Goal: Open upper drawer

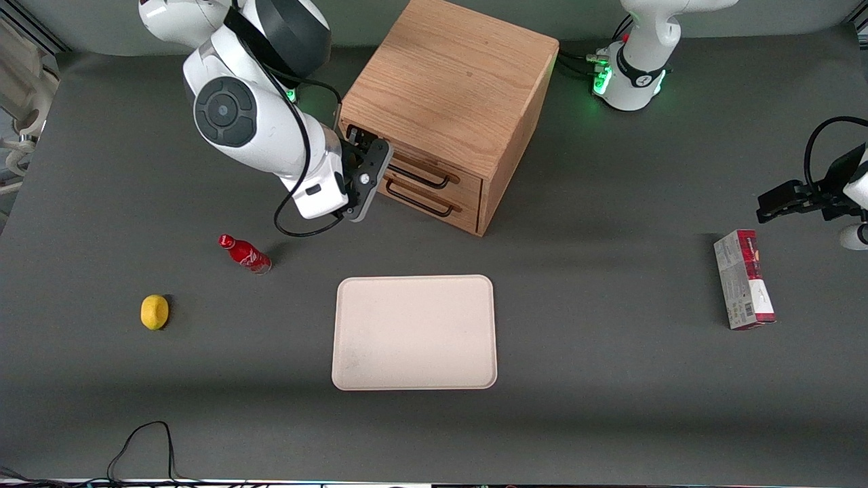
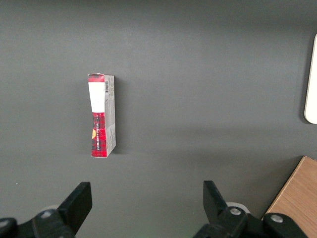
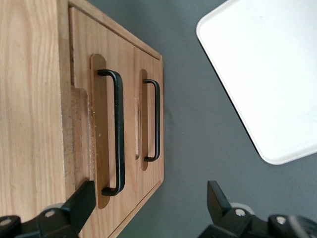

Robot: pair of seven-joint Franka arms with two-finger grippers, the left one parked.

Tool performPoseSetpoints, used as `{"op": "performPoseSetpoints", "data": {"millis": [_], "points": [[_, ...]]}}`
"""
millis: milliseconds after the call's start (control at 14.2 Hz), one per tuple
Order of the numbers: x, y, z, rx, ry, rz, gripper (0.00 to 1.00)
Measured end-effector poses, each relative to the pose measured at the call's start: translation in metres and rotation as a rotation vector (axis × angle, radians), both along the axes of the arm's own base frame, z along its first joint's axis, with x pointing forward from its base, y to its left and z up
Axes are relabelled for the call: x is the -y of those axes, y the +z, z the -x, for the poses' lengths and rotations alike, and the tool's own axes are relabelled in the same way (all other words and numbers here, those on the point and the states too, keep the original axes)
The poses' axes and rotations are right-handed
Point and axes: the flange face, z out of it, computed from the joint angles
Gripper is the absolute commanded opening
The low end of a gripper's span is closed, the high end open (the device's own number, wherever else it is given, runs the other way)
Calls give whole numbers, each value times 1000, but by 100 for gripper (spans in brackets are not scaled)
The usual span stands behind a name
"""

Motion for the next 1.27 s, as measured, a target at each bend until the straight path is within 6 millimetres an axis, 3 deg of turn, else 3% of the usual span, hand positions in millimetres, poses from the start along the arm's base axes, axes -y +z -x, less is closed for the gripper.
{"op": "performPoseSetpoints", "data": {"millis": [493,1267], "points": [[-19,-2,-4,74,33,-56,100],[-33,-36,-1,60,39,-48,100]]}}
